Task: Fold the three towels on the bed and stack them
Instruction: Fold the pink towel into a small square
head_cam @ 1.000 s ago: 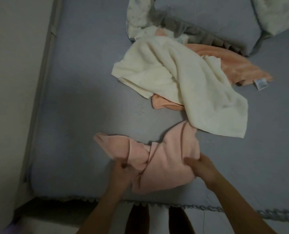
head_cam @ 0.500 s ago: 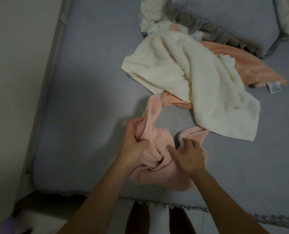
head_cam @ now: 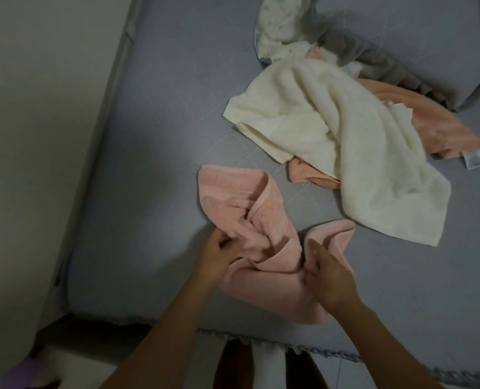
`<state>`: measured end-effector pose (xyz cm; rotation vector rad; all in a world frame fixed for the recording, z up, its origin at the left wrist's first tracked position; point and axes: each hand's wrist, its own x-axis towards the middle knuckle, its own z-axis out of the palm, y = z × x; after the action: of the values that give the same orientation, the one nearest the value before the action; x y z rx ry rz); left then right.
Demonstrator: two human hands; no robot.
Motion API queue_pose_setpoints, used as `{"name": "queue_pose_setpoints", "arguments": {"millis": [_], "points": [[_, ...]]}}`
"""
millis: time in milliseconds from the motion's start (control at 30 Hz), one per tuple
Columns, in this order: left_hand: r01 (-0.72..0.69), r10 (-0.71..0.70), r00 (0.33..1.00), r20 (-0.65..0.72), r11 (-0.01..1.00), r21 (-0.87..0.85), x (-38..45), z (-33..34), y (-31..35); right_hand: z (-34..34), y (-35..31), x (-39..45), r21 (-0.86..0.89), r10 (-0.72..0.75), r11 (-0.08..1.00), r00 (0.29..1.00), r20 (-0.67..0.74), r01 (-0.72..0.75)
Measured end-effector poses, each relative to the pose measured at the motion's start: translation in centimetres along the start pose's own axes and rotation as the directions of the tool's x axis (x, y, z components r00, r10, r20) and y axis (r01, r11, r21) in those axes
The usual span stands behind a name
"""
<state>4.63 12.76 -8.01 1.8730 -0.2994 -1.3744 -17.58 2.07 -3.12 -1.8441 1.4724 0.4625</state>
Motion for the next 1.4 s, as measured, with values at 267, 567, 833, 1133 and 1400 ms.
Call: {"name": "queue_pose_setpoints", "arguments": {"millis": [267, 567, 833, 1133, 1400], "points": [[-0.166, 0.038, 0.812, -0.582, 0.972, -0.168, -1.2, -7.5, 0.0, -0.2, 0.6, 0.2, -0.204, 0.109, 0.975, 0.989, 0.101, -0.087], [-0.181, 0.343, 0.885, -0.315, 0.876, 0.448, -3.1, -6.5, -1.2, 2.5, -7.8, 1.8, -0.172, -0.397, 0.907, 0.917, -0.043, 0.384], [0.001, 0.036, 0.993, -0.109, 0.945, 0.326, 1.7, -1.0, 1.5, 3.8, -9.0, 4.6, -0.358, -0.105, 0.928, 0.994, 0.015, 0.103], [0.004, 0.015, 0.998, -0.06, 0.952, 0.305, 2.2, 0.3, 2.1, 3.2, -2.1, -2.8, -0.278, -0.039, 0.956, 0.978, 0.203, 0.096], [0.223, -0.193, 0.967, -0.164, 0.956, 0.192, 2.9, 3.1, 6.4, 4.4, 0.0, -4.6, -0.064, 0.223, 0.975, 0.945, 0.238, -0.214]]}}
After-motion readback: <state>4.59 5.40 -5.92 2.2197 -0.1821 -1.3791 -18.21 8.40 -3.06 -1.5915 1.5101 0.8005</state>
